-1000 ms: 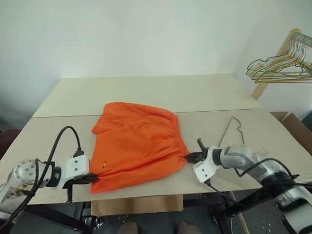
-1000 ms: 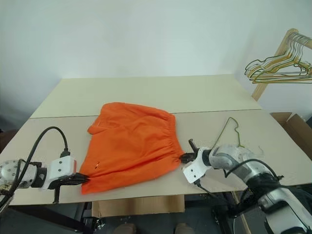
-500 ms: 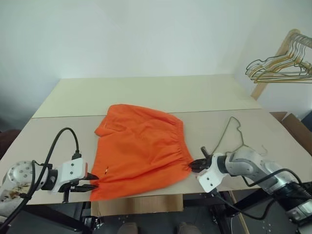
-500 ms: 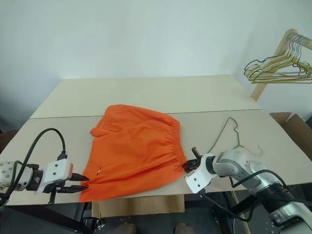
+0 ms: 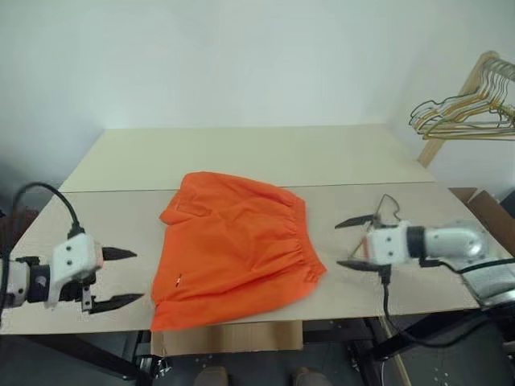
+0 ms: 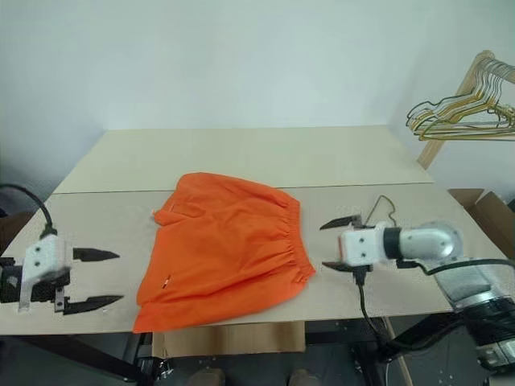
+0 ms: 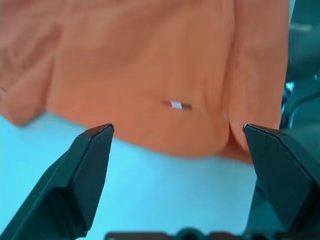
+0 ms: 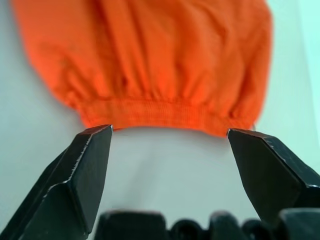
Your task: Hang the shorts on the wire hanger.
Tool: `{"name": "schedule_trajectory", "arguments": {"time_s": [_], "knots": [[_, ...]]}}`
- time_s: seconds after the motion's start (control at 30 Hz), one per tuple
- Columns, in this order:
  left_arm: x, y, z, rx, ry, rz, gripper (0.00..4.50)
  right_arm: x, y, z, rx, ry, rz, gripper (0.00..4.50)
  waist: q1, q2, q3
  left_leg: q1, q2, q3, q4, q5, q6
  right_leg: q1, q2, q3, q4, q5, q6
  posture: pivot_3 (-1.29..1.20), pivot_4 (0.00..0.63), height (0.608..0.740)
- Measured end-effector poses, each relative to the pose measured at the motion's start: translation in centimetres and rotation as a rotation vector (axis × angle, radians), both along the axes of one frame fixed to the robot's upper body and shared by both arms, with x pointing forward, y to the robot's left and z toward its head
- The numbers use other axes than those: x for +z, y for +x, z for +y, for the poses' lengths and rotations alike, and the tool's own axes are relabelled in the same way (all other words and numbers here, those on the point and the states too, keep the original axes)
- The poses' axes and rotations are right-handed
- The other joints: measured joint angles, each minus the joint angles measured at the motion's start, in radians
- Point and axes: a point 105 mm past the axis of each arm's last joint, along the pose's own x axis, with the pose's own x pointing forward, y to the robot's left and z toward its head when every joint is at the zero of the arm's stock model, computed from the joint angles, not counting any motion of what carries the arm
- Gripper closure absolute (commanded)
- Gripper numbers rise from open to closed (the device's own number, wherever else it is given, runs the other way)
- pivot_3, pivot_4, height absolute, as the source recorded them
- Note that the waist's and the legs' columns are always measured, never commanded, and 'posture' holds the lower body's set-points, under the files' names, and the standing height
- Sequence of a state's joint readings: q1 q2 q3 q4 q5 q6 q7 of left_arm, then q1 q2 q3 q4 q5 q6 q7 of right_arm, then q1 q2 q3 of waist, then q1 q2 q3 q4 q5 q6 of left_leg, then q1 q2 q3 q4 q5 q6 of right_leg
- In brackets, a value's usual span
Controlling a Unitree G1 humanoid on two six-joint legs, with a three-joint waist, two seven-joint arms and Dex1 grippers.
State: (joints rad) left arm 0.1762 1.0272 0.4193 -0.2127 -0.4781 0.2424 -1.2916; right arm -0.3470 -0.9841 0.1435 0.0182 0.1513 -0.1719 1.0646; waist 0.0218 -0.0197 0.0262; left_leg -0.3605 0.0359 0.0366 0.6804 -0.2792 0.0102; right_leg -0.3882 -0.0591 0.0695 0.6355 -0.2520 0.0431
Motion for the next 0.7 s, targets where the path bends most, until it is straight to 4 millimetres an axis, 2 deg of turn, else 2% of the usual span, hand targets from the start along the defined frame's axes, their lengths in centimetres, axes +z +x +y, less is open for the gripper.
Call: {"name": "schedule_trajectory", "arguments": {"time_s": [0.07,0.13,0.3,0.4,0.53,0.7], "knots": [[0.9,0.4,-1.5,-0.024,-0.085,-0.032,0.00,0.1,1.2,-0.4,-0.127,0.070,0.093,0.19,-0.001,0.000,0.000,0.000,0.000,0.000,0.000,0.000,0.000,0.000,0.000,0.000,0.002,0.000,0.000,0.10,0.000,0.740],[1.1,0.5,-2.8,-0.056,-0.119,-0.035,0.00,0.0,2.9,-0.6,-0.286,0.156,0.167,0.19,-0.009,0.000,0.000,0.001,0.000,0.000,0.000,0.000,0.000,-0.001,0.001,0.001,0.004,0.000,-0.001,0.10,0.000,0.740],[-0.9,0.6,-5.4,-0.113,-0.154,0.013,0.00,-1.8,7.0,-1.6,-0.773,0.406,0.316,0.19,-0.010,0.000,0.000,0.000,0.000,0.000,-0.001,0.000,0.000,-0.004,0.002,0.002,0.007,-0.001,-0.003,0.07,0.000,0.740],[-1.6,0.5,-6.1,-0.125,-0.171,0.032,0.00,-3.2,7.7,-2.8,-1.002,0.438,0.315,0.19,-0.005,0.000,0.000,-0.008,-0.001,-0.001,-0.001,0.000,-0.001,-0.011,0.002,0.001,0.007,-0.001,-0.003,0.06,0.000,0.740],[-1.5,1.0,-6.8,-0.141,-0.167,0.011,0.00,-4.7,7.8,-3.5,-1.207,0.513,0.340,0.19,-0.006,0.000,0.000,-0.013,-0.002,-0.001,-0.001,0.001,-0.002,-0.017,0.001,0.001,0.008,-0.001,-0.003,0.05,0.000,0.740],[-1.5,1.2,-7.4,-0.167,-0.169,0.008,0.00,-6.8,7.5,-3.8,-1.366,0.542,0.386,0.19,-0.018,0.001,0.000,-0.013,-0.002,-0.001,-0.001,0.001,-0.002,-0.016,0.001,0.002,0.009,-0.001,-0.003,0.05,0.000,0.740]]}}
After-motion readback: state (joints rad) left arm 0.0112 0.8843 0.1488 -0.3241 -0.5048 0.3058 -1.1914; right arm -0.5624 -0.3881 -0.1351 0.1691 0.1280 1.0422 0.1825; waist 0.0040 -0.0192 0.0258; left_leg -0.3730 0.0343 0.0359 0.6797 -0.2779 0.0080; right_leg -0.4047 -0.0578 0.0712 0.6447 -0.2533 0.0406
